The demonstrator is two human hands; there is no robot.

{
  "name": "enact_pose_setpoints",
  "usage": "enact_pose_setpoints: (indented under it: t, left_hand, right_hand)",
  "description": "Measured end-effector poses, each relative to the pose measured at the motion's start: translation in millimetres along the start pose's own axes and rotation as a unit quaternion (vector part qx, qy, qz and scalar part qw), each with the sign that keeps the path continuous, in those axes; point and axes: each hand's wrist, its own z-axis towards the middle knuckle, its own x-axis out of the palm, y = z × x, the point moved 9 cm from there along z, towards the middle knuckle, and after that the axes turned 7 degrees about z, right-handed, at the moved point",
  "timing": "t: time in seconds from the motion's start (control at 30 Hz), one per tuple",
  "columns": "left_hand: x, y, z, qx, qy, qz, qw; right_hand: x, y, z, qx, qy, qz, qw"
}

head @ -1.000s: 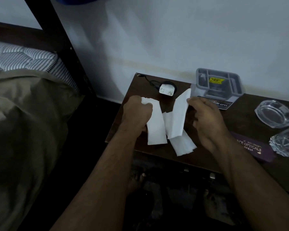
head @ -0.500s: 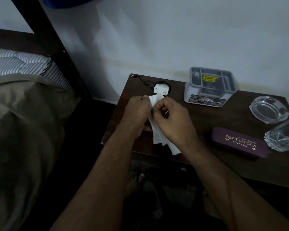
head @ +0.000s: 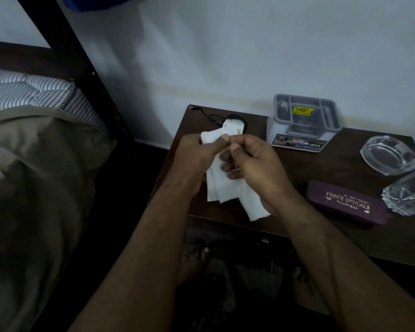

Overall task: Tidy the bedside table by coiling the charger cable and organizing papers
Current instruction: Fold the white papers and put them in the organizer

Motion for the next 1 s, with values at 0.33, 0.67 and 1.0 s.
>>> enact_pose_setpoints:
  t: [0.33,0.67,1.0]
  left_hand:
    - [-41,-3,-2,0.03,-0.174,0.276,0.945]
    - [-36,-4,-4,0.033,-0.164,0.288,0.943]
    - [-35,3,5,0.017,-0.156,0.251,0.955]
  right_hand:
    - [-37,-16,-2,0.007,-0.028,-0.416,0.909]
    - [10,-33,-14,-0.016,0.03,-0.541,0.84]
    - [-15,-18,-4,-0.025,-0.059,-0.408,0.911]
